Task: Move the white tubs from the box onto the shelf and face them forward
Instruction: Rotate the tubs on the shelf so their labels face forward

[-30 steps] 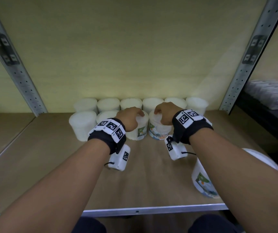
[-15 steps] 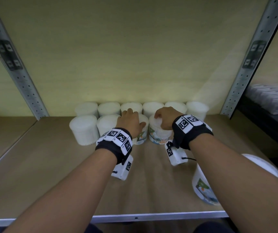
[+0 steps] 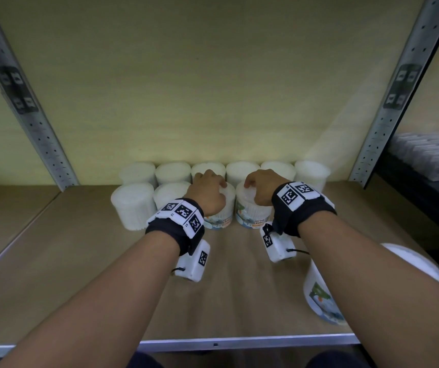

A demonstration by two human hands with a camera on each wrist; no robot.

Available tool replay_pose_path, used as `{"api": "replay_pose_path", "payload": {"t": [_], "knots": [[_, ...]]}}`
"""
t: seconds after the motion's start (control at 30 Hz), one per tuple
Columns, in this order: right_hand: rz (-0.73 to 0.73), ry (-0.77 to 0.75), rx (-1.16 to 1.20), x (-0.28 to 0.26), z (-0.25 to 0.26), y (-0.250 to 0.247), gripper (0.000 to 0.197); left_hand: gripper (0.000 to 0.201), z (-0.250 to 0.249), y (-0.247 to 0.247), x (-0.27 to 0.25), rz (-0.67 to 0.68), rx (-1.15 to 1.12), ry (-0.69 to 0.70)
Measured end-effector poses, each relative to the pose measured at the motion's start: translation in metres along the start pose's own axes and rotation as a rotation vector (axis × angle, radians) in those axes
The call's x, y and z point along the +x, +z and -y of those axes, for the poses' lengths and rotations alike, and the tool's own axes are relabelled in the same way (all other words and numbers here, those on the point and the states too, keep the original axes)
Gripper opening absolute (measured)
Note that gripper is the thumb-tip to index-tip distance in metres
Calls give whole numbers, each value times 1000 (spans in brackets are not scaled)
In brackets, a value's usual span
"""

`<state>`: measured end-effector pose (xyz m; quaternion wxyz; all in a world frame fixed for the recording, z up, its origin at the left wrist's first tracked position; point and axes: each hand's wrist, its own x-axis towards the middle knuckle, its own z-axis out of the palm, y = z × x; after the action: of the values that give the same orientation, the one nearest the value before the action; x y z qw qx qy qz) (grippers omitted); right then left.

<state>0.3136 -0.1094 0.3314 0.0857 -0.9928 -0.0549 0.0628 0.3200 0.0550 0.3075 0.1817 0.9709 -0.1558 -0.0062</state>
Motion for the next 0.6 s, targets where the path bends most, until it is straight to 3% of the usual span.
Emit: {"api": "replay_pose_path", "payload": {"t": [0.1,0.23,0.5,0.6], "knots": [[1,-6,2,1,-1,0,50,44,-4,8,-2,-142,63,-105],[1,-11,-6,1,-1,2,50,52,-3,15,0,-169,146,-114],[6,10,48,4,-4,4,65,46,7,-2,6,53,2,-3],[14,9,11,4,-6,3,59,45,10,-5,3,90,-37,28]]}}
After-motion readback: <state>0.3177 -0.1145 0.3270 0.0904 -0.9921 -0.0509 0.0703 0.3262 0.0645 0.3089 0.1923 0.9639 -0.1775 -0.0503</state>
